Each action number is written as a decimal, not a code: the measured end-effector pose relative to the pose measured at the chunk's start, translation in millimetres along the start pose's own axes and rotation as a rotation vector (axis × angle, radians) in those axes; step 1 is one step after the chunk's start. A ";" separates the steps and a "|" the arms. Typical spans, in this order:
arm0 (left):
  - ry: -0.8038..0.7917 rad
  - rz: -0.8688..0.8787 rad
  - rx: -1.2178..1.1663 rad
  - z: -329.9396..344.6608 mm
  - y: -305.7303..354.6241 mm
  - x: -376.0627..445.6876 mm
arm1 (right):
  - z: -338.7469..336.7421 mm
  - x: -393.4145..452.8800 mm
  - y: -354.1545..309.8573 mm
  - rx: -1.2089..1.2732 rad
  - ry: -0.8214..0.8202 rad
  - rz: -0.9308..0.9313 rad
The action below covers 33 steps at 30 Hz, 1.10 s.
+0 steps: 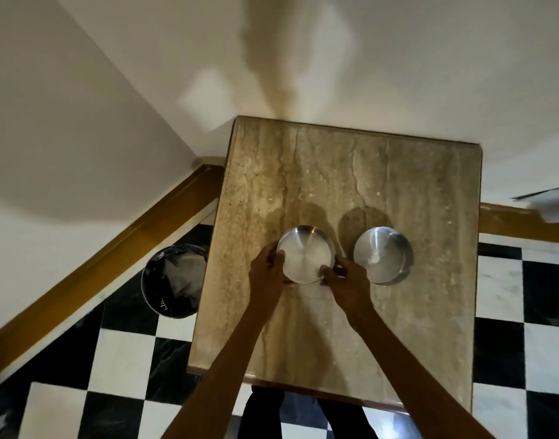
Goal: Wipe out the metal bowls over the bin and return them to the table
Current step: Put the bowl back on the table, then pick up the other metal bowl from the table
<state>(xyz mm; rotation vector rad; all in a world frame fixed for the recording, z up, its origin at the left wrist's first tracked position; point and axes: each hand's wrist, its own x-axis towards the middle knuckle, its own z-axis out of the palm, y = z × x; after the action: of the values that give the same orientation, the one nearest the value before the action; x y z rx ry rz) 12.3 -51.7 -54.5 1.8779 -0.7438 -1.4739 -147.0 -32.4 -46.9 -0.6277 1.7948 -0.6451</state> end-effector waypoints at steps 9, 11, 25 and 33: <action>0.055 0.009 -0.061 37.2 51.8 55.1 | 15.3 50.6 -41.7 0.203 0.058 0.082; 0.064 -0.034 -0.095 44.4 66.7 61.8 | 13.1 56.8 -55.5 0.288 0.035 0.083; 0.157 0.063 0.087 73.7 28.4 3.1 | -86.8 4.5 -46.0 -0.318 0.471 -0.401; -0.234 -0.283 -0.092 115.4 19.2 -44.4 | -110.7 13.6 19.5 -0.439 0.270 -0.075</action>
<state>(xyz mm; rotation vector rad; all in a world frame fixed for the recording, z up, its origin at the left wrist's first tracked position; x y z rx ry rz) -110.8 -45.9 -32.6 1.8166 -0.5175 -1.8965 -258.5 -13.9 -38.9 -0.9401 2.1994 -0.3968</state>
